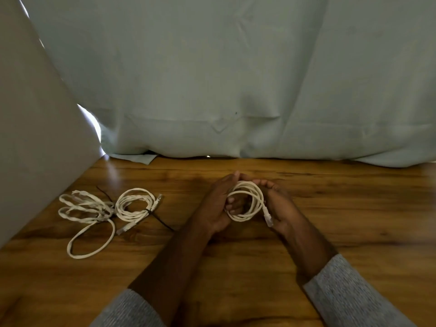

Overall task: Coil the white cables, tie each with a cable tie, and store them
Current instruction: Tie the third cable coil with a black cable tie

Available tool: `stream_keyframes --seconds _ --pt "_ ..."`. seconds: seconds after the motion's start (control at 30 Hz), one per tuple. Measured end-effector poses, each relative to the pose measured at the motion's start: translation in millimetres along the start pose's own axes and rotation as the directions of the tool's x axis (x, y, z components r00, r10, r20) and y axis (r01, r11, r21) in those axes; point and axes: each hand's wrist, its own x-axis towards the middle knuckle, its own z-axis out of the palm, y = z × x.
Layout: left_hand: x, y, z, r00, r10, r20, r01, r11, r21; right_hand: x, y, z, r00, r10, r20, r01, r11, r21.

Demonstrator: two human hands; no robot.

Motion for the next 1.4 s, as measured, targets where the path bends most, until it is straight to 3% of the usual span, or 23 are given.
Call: stream_keyframes --seconds 0.13,0.37,0.47,0.63,0.8,0.93,1.03,1.17,1.4 --pt "1 -2 0 0.996 0.044 -0.074 -0.036 0.993 0.111 -4 -1 3 1.000 0.026 -0.004 -0.025 0.996 0.091" --pt "-2 -4 6 0.983 0.087 -0.162 -0.035 0.952 0.304 -11 -4 13 0.993 0.048 -0.111 -0.053 0.998 -0.042" --pt "-6 -4 9 0.992 0.063 -0.111 -0.019 0.932 0.362 -15 -11 12 0.990 0.069 -0.126 -0.078 0.995 -0.069" --pt "-9 -10 6 0.994 0.031 0.102 -0.080 0.854 0.514 -7 -14 -4 0.976 0.137 -0.170 -0.156 0.982 -0.107" --pt "-13 -8 16 0.993 0.010 0.119 -0.058 0.912 0.407 3 -3 -11 0.962 0.211 -0.175 -0.216 0.976 -0.012" --pt "-10 -9 10 0.992 0.013 0.123 -0.061 0.916 0.398 -17 -13 2 0.959 0.277 -0.055 -0.275 0.961 0.032" --pt "-8 -8 5 0.990 -0.001 0.144 -0.045 0.947 0.318 -18 -12 2 0.970 0.241 0.023 -0.242 0.966 0.089" --pt "-4 -10 12 0.998 0.033 -0.060 -0.013 0.952 0.307 -14 -7 1 0.978 0.201 0.060 -0.204 0.978 0.054" --pt "3 -6 3 0.940 0.090 -0.330 0.029 0.940 0.340 -12 -12 6 0.991 0.123 0.053 -0.120 0.991 -0.066"
